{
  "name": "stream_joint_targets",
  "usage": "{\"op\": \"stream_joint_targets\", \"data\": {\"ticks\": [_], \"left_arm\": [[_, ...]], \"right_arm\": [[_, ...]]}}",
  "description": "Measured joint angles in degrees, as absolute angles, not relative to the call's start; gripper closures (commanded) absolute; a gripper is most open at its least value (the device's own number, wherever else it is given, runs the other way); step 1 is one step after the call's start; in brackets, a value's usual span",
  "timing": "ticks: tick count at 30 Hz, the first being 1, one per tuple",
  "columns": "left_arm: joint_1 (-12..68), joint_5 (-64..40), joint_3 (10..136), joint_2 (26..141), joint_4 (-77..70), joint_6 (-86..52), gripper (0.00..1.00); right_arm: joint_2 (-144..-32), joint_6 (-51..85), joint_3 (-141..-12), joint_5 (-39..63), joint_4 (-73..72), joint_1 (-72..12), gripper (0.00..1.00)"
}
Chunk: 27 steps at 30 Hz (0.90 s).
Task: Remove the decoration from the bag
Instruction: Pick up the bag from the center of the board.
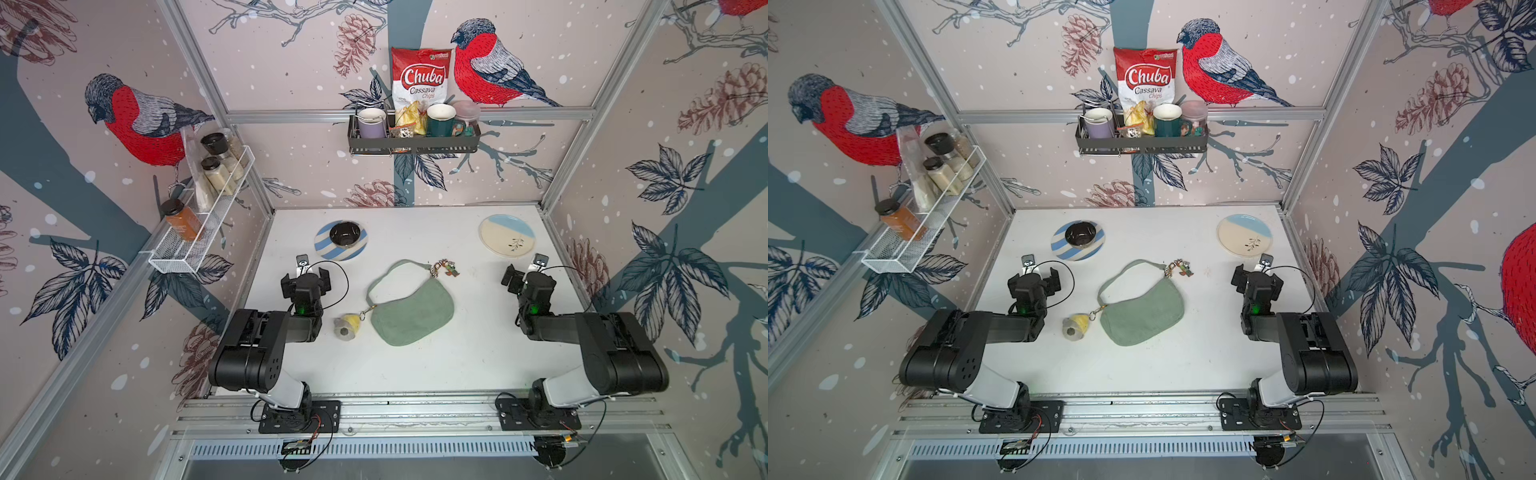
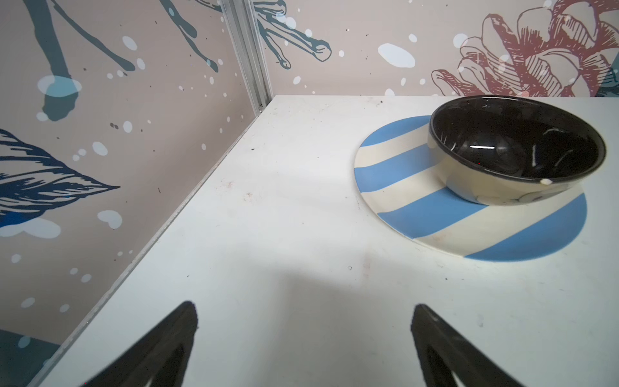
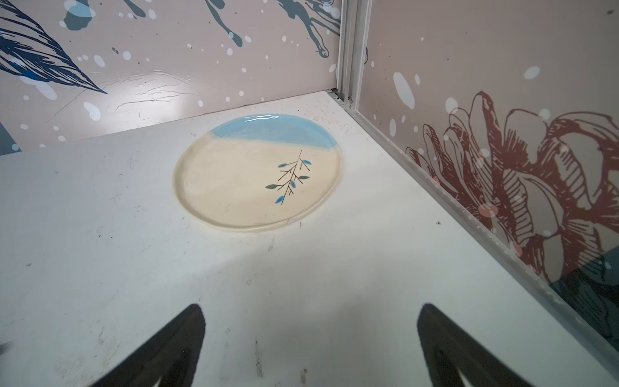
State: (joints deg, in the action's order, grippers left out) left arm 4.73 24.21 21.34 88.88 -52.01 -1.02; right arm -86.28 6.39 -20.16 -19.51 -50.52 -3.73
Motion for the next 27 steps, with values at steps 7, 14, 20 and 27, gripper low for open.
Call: {"op": "stream_joint_targets", "data": {"ticks": [7,14,20,27], "left_arm": [[4.73,24.16,21.34,88.88,-52.01,-1.02,0.02],[4.73,24.16,21.34,88.88,-52.01,-1.02,0.02],[4.32,23.29,21.34,87.33,-50.83,-1.06,0.02],[11.81,37.80,23.22,72.25,-39.90,-2.02,0.02]], "right_arm": [[-86.28,6.39,-20.16,-19.51,-50.52,-3.73,0.00],[-86.28,6.39,-20.16,-19.51,-50.52,-3.68,0.00],[-84.03,6.37,-19.99,-19.79,-49.54,-4.03,0.00],[-68.82,7.42,-29.74,-30.87,-31.29,-12.21,0.00]]}}
